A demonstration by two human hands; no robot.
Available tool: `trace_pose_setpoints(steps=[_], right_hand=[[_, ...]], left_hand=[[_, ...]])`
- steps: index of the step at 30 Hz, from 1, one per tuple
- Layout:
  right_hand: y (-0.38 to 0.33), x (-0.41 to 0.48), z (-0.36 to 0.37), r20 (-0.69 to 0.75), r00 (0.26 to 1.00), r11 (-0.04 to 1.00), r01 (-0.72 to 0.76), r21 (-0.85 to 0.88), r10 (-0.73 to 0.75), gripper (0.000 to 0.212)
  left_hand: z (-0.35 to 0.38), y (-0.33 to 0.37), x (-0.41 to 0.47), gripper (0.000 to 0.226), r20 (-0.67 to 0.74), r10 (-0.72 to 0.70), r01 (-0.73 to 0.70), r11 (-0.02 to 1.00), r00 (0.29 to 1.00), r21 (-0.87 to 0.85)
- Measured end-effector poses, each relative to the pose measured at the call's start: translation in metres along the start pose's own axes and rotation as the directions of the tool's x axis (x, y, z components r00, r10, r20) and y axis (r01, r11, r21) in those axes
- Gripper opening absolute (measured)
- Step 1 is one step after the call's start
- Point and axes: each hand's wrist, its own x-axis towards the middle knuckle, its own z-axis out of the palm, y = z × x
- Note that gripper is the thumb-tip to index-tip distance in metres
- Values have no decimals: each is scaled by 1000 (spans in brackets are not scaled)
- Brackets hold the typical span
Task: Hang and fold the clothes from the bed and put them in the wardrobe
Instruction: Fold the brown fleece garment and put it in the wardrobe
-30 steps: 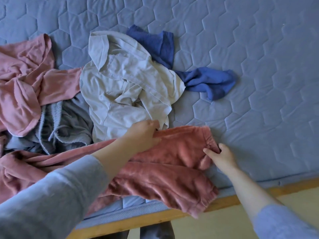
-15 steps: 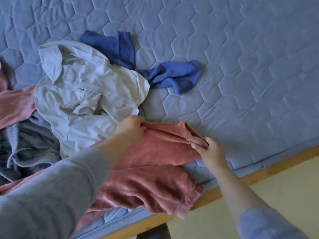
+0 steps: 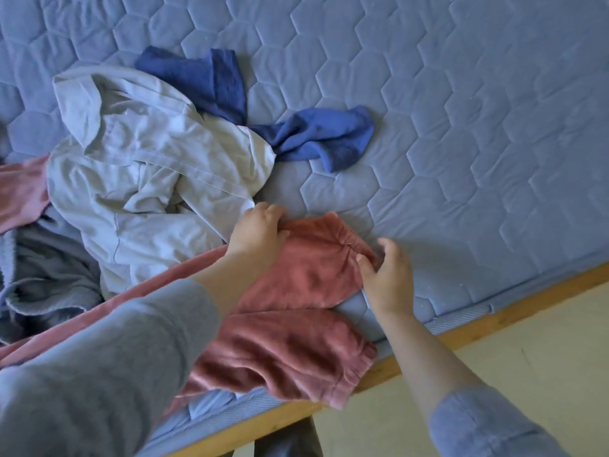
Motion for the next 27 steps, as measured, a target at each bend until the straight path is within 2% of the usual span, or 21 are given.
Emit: trace_pose_setpoints(steps=[2, 4, 6, 9, 11, 14, 17, 19, 21, 24, 27], right_hand=[[-2, -18, -4, -100, 990, 995, 96, -12, -97, 40], [-3, -37, -8, -131, 975, 984, 178, -17, -179, 29], [-9, -57, -10, -74, 977, 978, 205, 39, -202, 19], [-22, -89, -6, 26, 975, 972, 218, 87, -220, 12], [-32, -110, 0, 117, 961, 967, 242, 77, -250, 13], [-42, -138, 14, 286, 903, 946, 321, 48, -321, 11], [-46, -159, 33, 434, 825, 913, 408, -15, -362, 11], [-46, -167, 45, 479, 789, 868, 486, -100, -386, 15], [-46, -171, 53, 482, 789, 827, 524, -204, -382, 23], [-45, -168, 60, 444, 818, 777, 531, -338, -366, 33], [-47, -162, 65, 463, 815, 716, 551, -428, -349, 23]], left_hand=[[-7, -2, -18, 32, -68, 90, -91, 996, 994, -10], [-15, -6, -43, 27, -87, 182, -187, 981, 979, -47], [-21, -16, -73, 16, -43, 200, -204, 974, 979, -96], [-23, -40, -117, 10, 33, 119, -115, 988, 992, -106], [-26, -58, -142, 8, 24, 69, -66, 993, 997, -98], [-34, -85, -174, 22, 6, 27, -26, 998, 1000, -48], [-39, -113, -199, 39, 10, 10, -9, 1000, 1000, -14], [-40, -130, -210, 37, 43, 18, -18, 1000, 999, 5], [-39, -145, -219, 30, 73, 27, -29, 999, 997, 23], [-37, -161, -226, 31, 113, -22, 17, 999, 993, 42], [-33, -171, -230, 38, 143, -39, 28, 997, 989, 78]])
